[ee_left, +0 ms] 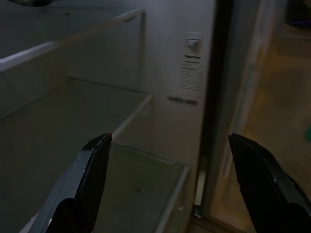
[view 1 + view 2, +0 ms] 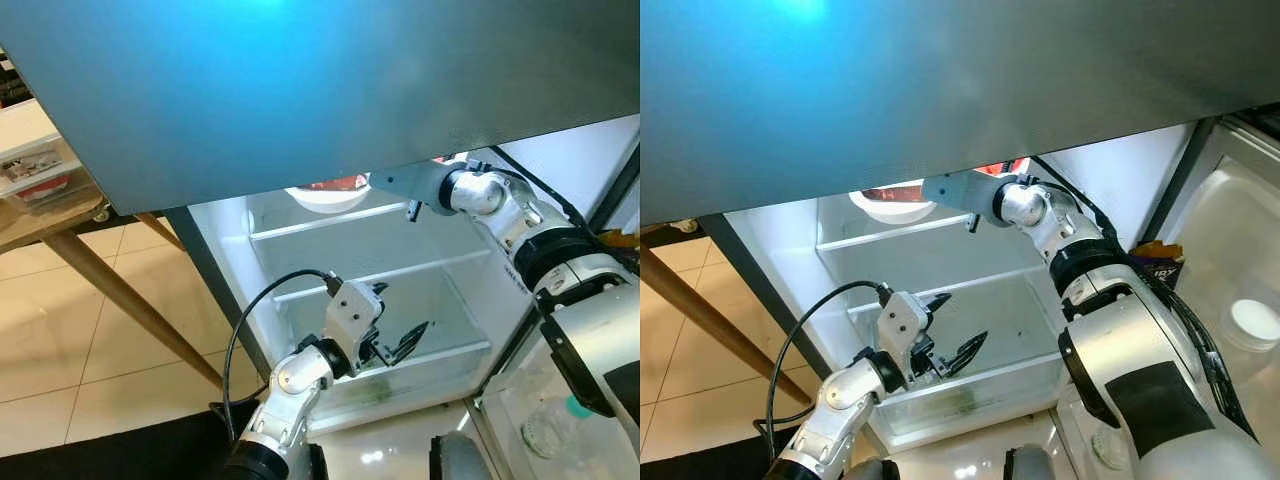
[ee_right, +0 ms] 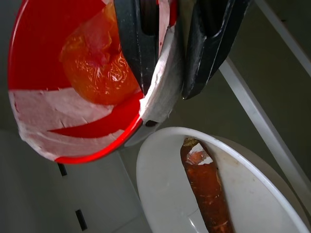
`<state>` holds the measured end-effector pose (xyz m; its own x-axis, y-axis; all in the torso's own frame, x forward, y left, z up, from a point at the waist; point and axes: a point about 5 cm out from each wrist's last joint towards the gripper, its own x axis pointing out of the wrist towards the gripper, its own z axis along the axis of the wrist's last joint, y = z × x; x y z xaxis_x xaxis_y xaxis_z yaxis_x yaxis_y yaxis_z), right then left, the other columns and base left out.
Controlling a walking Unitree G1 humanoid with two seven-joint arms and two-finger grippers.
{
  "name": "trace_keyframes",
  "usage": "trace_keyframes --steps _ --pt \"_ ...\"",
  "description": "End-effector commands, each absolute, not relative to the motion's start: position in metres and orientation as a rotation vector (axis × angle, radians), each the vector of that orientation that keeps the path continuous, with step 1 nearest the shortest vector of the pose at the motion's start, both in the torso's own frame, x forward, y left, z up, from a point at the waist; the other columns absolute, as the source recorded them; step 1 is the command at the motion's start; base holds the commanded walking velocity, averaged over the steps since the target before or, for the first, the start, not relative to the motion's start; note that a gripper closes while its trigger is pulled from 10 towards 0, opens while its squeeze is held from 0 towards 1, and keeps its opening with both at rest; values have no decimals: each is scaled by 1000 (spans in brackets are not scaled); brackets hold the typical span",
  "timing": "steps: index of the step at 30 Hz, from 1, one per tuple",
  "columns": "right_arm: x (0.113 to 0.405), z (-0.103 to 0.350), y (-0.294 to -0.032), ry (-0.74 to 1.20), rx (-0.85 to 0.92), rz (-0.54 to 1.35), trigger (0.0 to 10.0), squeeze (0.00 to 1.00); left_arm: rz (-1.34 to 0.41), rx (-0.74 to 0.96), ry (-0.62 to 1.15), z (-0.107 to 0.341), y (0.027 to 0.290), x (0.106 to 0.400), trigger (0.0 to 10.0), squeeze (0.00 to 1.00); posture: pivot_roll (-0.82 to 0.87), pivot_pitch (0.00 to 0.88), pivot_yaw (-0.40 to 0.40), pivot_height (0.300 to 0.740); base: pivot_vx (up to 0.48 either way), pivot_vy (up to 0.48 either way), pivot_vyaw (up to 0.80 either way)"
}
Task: Restocking fridge
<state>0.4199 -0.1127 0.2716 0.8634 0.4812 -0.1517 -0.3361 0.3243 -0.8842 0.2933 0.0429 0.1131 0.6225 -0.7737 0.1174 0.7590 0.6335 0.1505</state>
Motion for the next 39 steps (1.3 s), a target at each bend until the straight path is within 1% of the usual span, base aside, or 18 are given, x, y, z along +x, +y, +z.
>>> trace_keyframes --steps 1,11,12,14,15,16,17,29,33,34,35,36,39 --pt "420 282 -105 -207 -1127 527 10000 0 -867 78 -196 118 44 295 10000 0 -70 159 58 621 0 0 0" --pt "420 273 -104 -177 -1106 533 10000 0 -859 83 -197 121 47 296 10000 0 -66 165 54 621 0 0 0" --pt "420 271 -104 -168 -1088 539 10000 839 -856 81 -198 121 47 296 10000 0 -67 167 53 621 0 0 0" --pt "420 271 -104 -169 -1087 539 10000 855 -855 80 -198 122 47 296 10000 0 -67 167 53 621 0 0 0" --pt "420 271 -104 -170 -1089 538 10000 855 -854 80 -198 122 47 296 10000 0 -67 167 53 621 0 0 0" --pt "420 271 -103 -174 -1102 536 10000 761 -853 79 -199 122 47 296 10000 0 -67 169 52 621 0 0 0" --pt "420 270 -103 -177 -1112 534 10000 0 -852 78 -199 122 47 296 10000 0 -67 169 52 621 0 0 0" --pt "420 274 -105 -190 -1104 509 10000 0 -846 75 -200 124 47 298 10000 0 -71 168 49 621 0 0 0" --pt "420 277 -106 -198 -1070 505 10000 0 -841 71 -199 124 49 298 10000 0 -72 168 48 621 0 0 0" --pt "420 278 -106 -199 -1050 506 10000 153 -840 71 -198 123 49 298 10000 0 -72 168 48 621 0 0 0" --pt "420 279 -106 -200 -1034 507 10000 839 -839 71 -197 123 50 298 10000 0 -72 168 48 621 0 0 0" --pt "420 279 -107 -198 -1027 506 10000 1000 -839 72 -196 123 50 298 10000 0 -72 169 49 621 0 0 0" --pt "421 278 -107 -195 -1059 503 10000 1000 -839 73 -195 123 50 298 10000 0 -72 169 49 621 0 0 0"
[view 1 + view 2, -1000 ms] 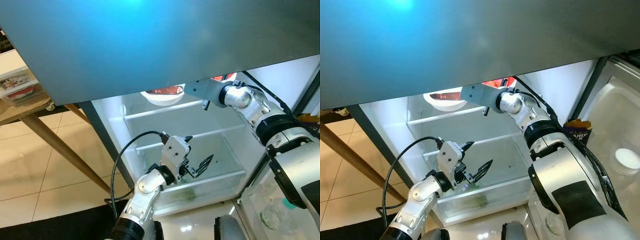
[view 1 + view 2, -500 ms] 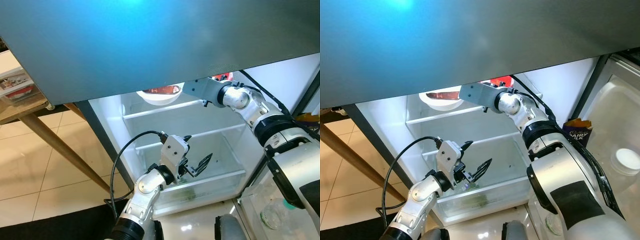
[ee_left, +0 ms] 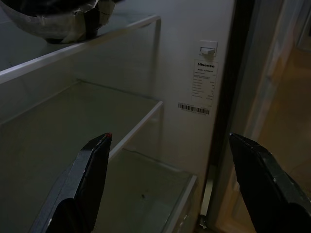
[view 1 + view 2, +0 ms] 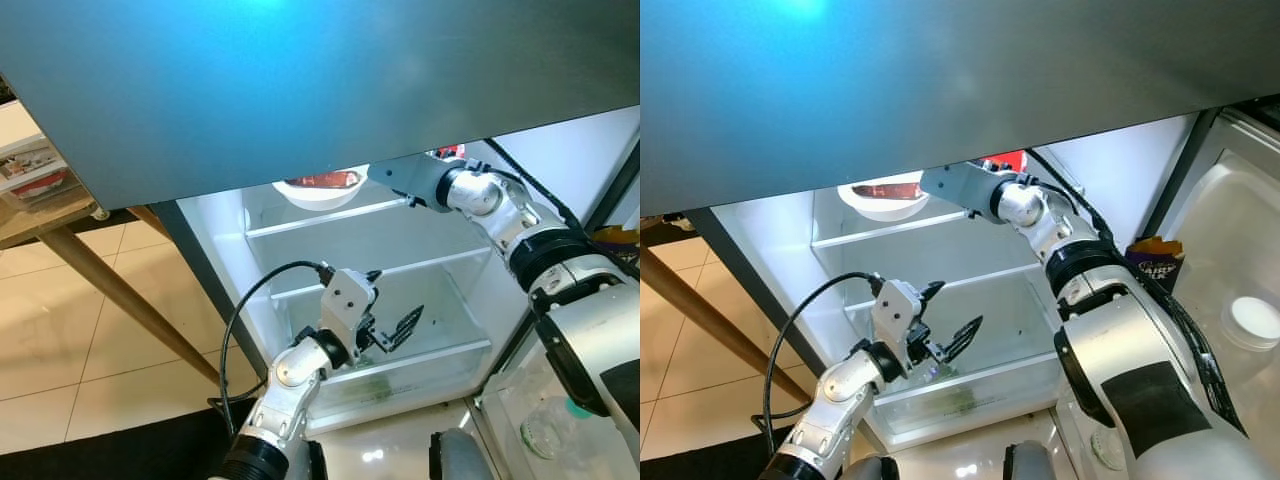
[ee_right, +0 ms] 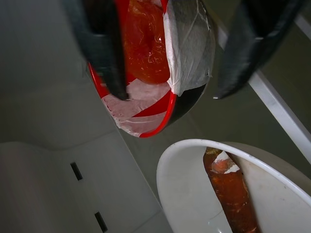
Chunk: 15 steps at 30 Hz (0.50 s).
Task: Restocking fridge
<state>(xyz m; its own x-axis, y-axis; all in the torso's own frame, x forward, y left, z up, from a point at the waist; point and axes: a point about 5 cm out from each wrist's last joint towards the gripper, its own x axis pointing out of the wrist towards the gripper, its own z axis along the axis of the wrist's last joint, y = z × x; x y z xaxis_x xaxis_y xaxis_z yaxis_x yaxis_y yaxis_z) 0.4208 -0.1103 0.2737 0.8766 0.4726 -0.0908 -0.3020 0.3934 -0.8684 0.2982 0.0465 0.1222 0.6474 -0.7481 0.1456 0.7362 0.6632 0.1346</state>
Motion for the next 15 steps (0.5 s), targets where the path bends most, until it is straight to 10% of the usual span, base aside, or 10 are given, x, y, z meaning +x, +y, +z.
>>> trace_keyframes --steps 1,2,15 --pt "421 278 -107 -195 -1074 502 10000 655 -838 73 -195 123 50 298 10000 0 -72 169 49 621 0 0 0" --pt "420 278 -107 -201 -1072 503 10000 0 -838 72 -195 123 50 298 10000 0 -73 168 49 621 0 0 0" --pt "417 278 -117 -191 -966 596 10000 0 -833 79 -192 121 55 296 10000 0 -73 160 48 621 0 0 0"
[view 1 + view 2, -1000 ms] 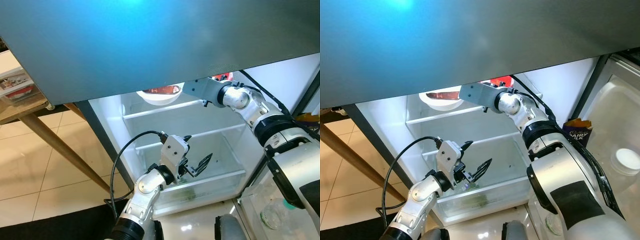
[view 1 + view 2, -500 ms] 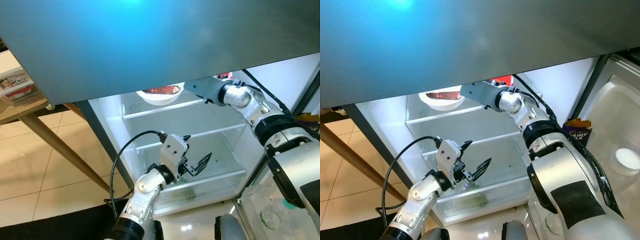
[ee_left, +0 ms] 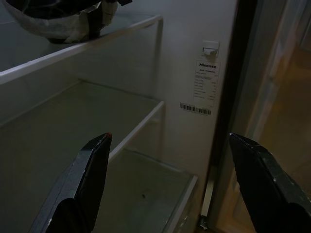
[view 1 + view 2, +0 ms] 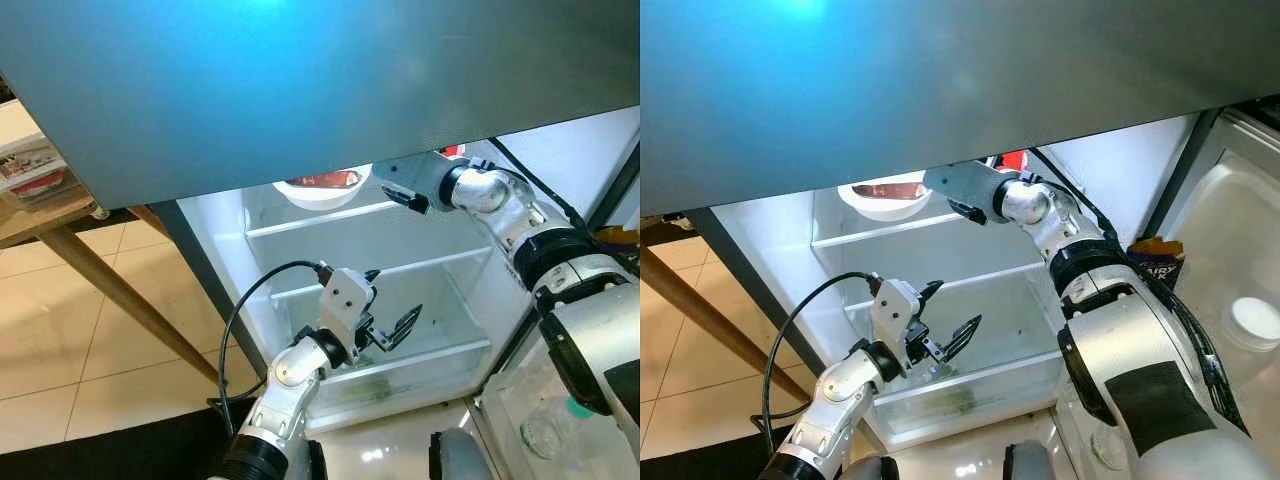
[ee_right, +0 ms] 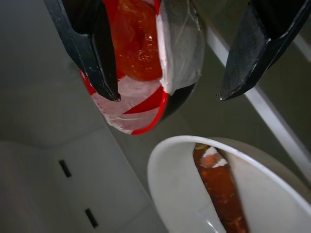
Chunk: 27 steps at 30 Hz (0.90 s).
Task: Restocking fridge
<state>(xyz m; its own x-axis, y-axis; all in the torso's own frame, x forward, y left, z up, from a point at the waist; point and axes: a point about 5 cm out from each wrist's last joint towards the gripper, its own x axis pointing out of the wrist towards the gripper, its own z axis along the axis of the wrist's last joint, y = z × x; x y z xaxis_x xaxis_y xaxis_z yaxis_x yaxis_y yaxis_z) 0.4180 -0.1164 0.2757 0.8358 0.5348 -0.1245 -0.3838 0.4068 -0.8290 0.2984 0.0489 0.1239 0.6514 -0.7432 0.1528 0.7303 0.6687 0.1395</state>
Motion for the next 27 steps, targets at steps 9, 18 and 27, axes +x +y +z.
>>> trace_keyframes --steps 9,18,27 --pt "410 280 -138 -228 -912 653 10000 0 -811 81 -173 114 67 291 10000 0 -79 151 62 621 0 0 0" --pt "384 265 -156 -277 -873 764 10000 0 -792 87 -141 105 77 283 10000 0 -80 138 73 621 0 0 0" --pt "353 218 -171 -95 -843 883 10000 0 -751 79 -65 87 91 276 10000 0 -79 130 75 621 0 0 0"
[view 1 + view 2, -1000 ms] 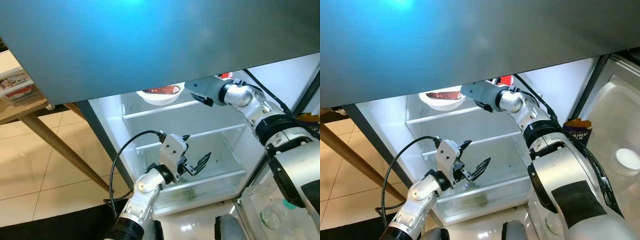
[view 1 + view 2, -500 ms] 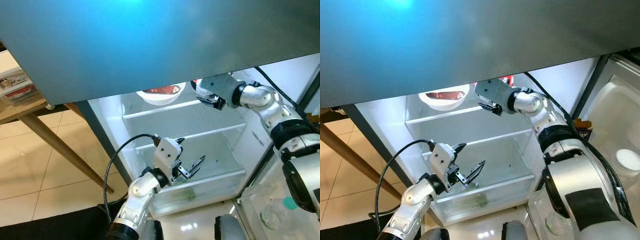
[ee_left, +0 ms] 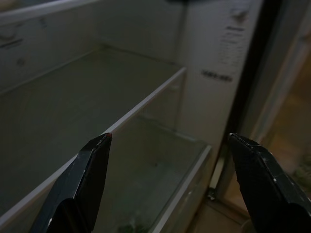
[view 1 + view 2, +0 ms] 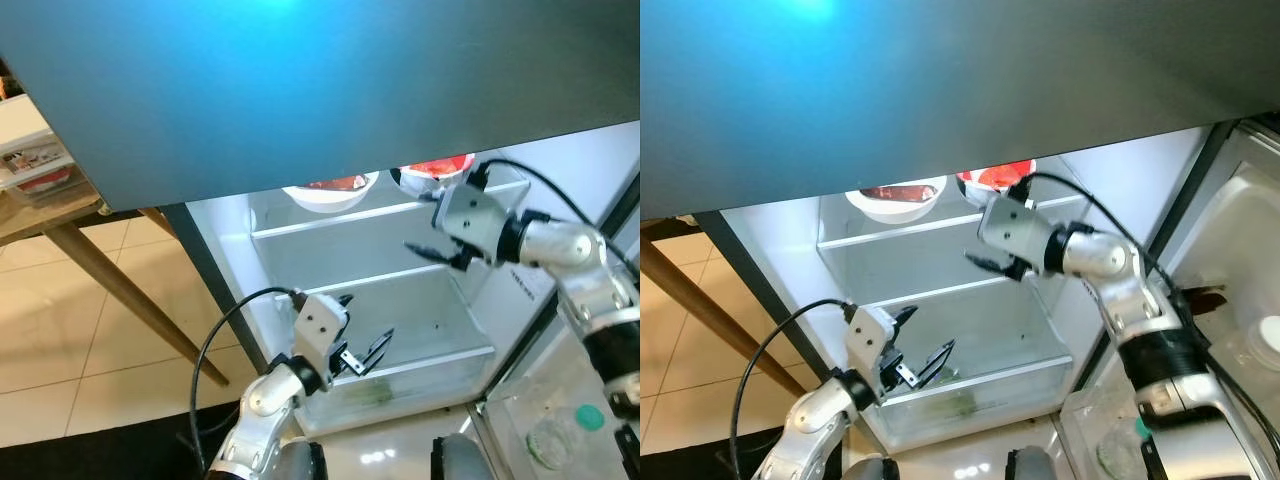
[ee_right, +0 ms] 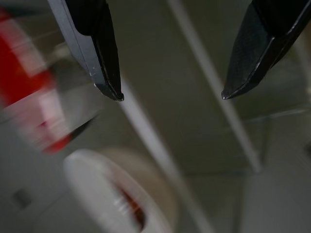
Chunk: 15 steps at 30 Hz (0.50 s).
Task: Restocking fridge
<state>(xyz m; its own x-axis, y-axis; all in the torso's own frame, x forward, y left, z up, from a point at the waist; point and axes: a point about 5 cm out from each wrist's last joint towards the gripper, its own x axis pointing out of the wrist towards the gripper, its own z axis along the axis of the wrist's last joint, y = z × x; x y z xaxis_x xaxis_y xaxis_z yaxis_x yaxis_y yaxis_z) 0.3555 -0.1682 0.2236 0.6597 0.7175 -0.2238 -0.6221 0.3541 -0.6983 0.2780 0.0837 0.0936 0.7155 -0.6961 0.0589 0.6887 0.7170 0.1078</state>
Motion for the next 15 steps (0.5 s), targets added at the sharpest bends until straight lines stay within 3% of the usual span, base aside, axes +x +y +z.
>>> trace_keyframes --steps 1,4,15 --pt "348 208 -174 -55 -838 895 10000 0 -739 78 -50 84 95 275 10000 0 -79 127 76 621 0 0 0" --pt "334 188 -177 11 -820 919 10000 0 -704 68 -16 76 103 272 10000 0 -80 128 77 621 0 0 0" --pt "315 182 -165 51 -737 926 10000 0 -621 46 5 70 114 272 10000 0 -84 129 71 621 0 0 0"
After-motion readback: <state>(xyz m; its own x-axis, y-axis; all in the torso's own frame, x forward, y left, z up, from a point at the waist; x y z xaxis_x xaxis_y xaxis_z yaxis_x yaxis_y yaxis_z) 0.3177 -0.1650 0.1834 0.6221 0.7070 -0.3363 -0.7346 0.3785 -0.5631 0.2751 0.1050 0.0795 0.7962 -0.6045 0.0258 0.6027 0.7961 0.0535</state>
